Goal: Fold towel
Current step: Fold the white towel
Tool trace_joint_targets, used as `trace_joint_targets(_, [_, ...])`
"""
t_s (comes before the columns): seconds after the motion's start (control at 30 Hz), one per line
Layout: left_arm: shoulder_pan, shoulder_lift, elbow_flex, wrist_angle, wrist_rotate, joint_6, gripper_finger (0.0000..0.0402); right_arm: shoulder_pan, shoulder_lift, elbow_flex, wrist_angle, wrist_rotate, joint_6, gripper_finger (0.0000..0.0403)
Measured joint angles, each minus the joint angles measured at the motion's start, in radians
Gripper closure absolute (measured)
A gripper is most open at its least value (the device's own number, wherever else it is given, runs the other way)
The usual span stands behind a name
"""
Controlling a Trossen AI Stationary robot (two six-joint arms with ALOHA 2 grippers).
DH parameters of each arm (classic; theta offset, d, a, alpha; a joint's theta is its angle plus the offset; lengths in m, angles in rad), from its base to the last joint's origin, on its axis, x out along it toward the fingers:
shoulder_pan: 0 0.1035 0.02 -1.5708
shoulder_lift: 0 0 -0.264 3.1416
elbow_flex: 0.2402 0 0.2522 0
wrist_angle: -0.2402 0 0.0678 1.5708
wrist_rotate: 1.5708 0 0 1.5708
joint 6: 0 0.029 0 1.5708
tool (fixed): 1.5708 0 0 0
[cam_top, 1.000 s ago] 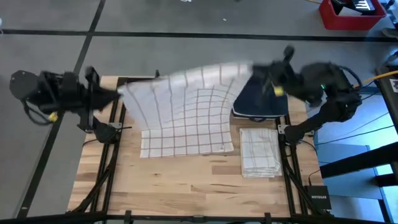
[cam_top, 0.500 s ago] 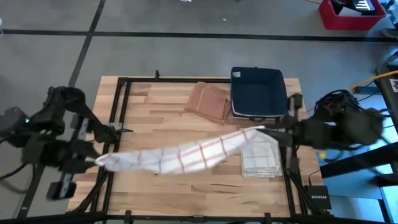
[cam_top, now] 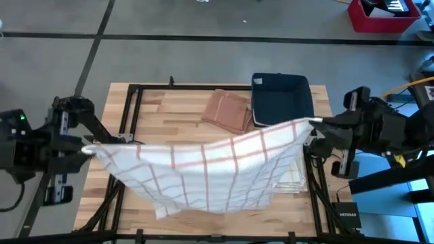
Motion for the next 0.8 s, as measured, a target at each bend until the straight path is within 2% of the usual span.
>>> trace_joint_targets(0.27, [0.0, -0.045, 0.0, 0.016, -0.035, 0.075, 0.0401, -0.001, -0.008, 0.009, 0.002, 0.047, -0.075, 0.04])
trace_joint_targets(0.4, [0.0, -0.068, 0.0, 0.074, -0.031, 0.127, 0.0401, -0.001, -0.013, 0.01, 0.097, 0.059, -0.182, 0.04])
trace_joint_targets(0.53, [0.0, -0.077, 0.0, 0.107, 0.087, 0.138, 0.0401, -0.001, -0.006, 0.01, 0.253, 0.019, -0.315, 0.04])
trace_joint_targets(0.63, [-0.006, -0.073, 0.0, 0.103, 0.192, 0.095, 0.0401, -0.001, -0.002, 0.01, 0.294, 0.012, -0.333, 0.04])
trace_joint_targets(0.8, [-0.012, -0.07, 0.0, 0.097, 0.209, 0.06, 0.0401, -0.001, 0.001, 0.01, 0.293, 0.006, -0.333, 0.04])
